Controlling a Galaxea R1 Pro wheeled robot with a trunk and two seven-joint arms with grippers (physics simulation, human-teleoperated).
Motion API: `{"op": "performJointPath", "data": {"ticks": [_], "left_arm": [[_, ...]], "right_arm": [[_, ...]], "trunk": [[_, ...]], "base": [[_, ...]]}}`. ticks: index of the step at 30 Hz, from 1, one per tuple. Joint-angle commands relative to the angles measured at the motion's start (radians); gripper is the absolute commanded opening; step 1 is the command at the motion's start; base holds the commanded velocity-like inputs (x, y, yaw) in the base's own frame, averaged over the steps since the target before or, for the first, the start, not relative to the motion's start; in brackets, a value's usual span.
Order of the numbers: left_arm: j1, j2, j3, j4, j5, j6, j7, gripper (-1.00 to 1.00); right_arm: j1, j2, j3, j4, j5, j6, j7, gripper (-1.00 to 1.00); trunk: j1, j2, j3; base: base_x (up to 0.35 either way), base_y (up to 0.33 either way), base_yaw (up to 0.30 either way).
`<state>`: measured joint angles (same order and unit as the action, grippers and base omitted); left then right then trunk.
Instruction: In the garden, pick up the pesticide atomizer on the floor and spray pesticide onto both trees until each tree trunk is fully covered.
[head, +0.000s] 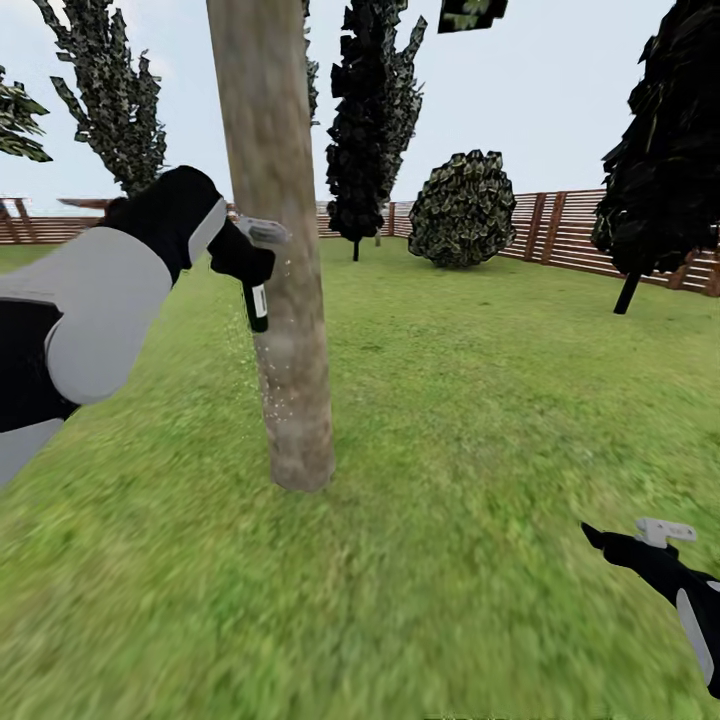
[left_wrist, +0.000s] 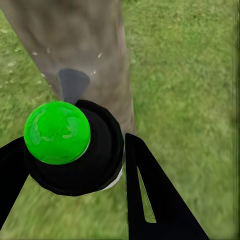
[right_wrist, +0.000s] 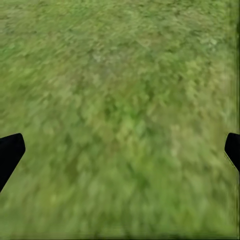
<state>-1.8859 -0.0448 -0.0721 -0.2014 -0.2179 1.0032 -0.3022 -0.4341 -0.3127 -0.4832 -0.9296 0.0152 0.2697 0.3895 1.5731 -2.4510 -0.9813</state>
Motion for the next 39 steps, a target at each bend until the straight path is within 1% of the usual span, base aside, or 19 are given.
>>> {"op": "performJointPath", "data": {"ticks": [1, 4, 6, 8, 9, 10, 13, 17, 19, 24, 28, 34, 39], "left_arm": [[-0.004, 0.0, 0.0, 0.004, 0.0, 0.0, 0.0, -1.0], [-0.007, 0.0, 0.0, 0.017, 0.0, 0.0, 0.0, -1.0], [-0.008, 0.0, -0.001, 0.046, 0.0, 0.0, 0.0, -1.0], [-0.008, 0.002, -0.005, 0.093, -0.001, -0.001, 0.0, -1.0], [-0.008, 0.003, -0.009, 0.109, -0.001, -0.002, 0.0, -1.0], [-0.009, 0.003, -0.024, 0.134, -0.001, -0.003, 0.0, -1.0], [-0.008, 0.006, -0.043, 0.165, -0.001, -0.005, 0.0, -1.0], [-0.002, 0.008, -0.047, 0.174, -0.001, -0.008, 0.0, -1.0], [0.001, 0.013, -0.048, 0.175, -0.001, -0.009, 0.0, -1.0], [0.027, 0.023, -0.048, 0.175, -0.001, -0.011, 0.0, -1.0], [0.036, 0.025, -0.048, 0.175, -0.001, -0.011, 0.0, -1.0], [0.103, 0.026, -0.048, 0.175, -0.001, -0.015, -0.001, -1.0], [0.172, 0.026, -0.048, 0.175, -0.001, -0.033, -0.001, -1.0]], "right_arm": [[0.0, 0.0, 0.0, 0.0, 0.0, 0.0, 0.0, 1.0], [0.0, 0.001, 0.0, 0.0, 0.0, 0.0, -0.001, 1.0], [0.0, 0.001, 0.0, 0.0, 0.0, 0.0, -0.001, 1.0], [0.001, 0.001, 0.0, 0.0, 0.0, 0.0, -0.001, 1.0], [0.001, 0.001, 0.0, 0.0, 0.0, 0.0, -0.001, 1.0], [0.001, 0.001, 0.0, 0.0, 0.0, -0.001, -0.001, 1.0], [0.001, 0.001, 0.0, 0.0, 0.0, -0.001, -0.001, 1.0], [0.0, 0.001, 0.0, 0.0, 0.0, 0.0, -0.001, 1.0], [0.0, 0.001, 0.0, 0.0, 0.0, 0.0, 0.0, 1.0], [0.0, 0.001, 0.0, 0.0, 0.0, 0.0, 0.0, 1.0], [0.0, 0.001, 0.0, 0.0, 0.0, 0.0, 0.0, 1.0], [0.0, 0.001, 0.0, 0.0, 0.0, 0.0, 0.0, 1.0], [0.0, 0.001, 0.001, 0.0, 0.0, 0.0, 0.0, 1.0]], "trunk": [[0.0, 0.0, 0.0], [0.0, 0.0, 0.0], [0.0, 0.0, 0.0], [0.0, 0.0, 0.0], [0.0, 0.0, 0.0], [0.0, 0.0, 0.0], [0.0, 0.0, 0.0], [0.0, 0.0, 0.0], [0.0, 0.0, 0.0], [0.0, 0.0, 0.0], [0.0, 0.0, 0.0], [0.0, 0.0, 0.0], [0.0, 0.0, 0.0]], "base": [[0.0, 0.0, -0.131], [0.0, 0.0, -0.057], [0.0, 0.0, -0.014], [0.0, 0.0, -0.004], [0.0, 0.0, -0.002], [0.0, 0.0, 0.0], [0.0, 0.0, 0.0], [0.0, 0.0, 0.0], [0.0, 0.0, 0.0], [0.0, 0.0, 0.0], [0.0, 0.0, 0.0], [0.0, 0.0, 0.0], [0.0, 0.0, 0.0]]}}
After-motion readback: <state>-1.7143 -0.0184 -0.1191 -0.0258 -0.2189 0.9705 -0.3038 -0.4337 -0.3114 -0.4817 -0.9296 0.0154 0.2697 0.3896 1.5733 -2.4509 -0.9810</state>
